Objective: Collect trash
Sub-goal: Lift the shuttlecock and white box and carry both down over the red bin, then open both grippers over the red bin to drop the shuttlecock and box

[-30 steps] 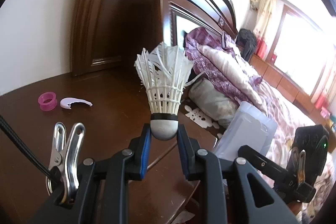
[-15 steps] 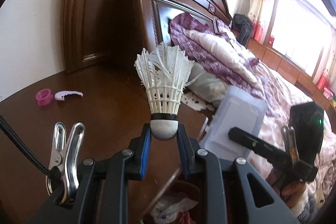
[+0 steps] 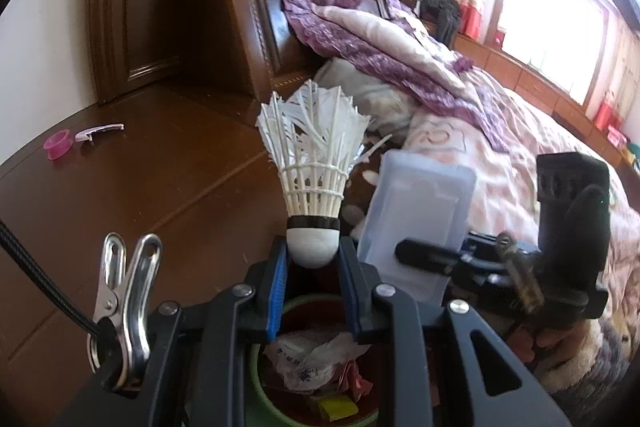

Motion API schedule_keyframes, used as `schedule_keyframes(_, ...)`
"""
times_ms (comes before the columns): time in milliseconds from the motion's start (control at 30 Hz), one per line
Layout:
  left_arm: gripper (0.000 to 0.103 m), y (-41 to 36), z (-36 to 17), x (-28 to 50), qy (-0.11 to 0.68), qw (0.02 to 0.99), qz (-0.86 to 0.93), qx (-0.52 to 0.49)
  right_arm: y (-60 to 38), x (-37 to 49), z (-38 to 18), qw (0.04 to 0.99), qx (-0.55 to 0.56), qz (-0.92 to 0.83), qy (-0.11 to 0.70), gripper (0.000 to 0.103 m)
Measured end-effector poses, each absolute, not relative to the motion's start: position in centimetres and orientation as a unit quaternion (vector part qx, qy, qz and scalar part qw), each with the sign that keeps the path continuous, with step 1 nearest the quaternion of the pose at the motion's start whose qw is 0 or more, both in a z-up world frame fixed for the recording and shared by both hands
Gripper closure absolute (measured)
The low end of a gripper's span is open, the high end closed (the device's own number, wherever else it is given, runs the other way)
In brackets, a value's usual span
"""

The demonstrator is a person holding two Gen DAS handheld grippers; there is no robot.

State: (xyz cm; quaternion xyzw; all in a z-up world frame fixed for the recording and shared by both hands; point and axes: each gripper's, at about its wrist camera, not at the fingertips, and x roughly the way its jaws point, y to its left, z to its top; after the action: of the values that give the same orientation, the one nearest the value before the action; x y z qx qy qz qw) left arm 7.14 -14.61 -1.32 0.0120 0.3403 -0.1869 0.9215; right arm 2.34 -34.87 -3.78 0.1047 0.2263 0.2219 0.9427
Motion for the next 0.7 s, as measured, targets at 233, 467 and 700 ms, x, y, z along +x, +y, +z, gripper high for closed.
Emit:
schedule_keyframes(233,0.078,-15.1,-3.8,5.8,0.365,0.911,-0.192,0.019,-34.0,1.7,-8.3,0.931,0.064,0.228,0.278,0.079)
schedule_keyframes(467,0.077,-16.5,-7.6,5.6,0.408,0.887,-0.211,0.043,-34.1,1.8,-12.6,0.912,0.060,0.227,0.336,0.079)
schedule_keyframes(700,0.077,-17.3,-12.7,5.8,0.464,0.859,-0.208,0.059,-34.7,3.0,-16.9,0.893,0.047,0.179,0.409,0.079)
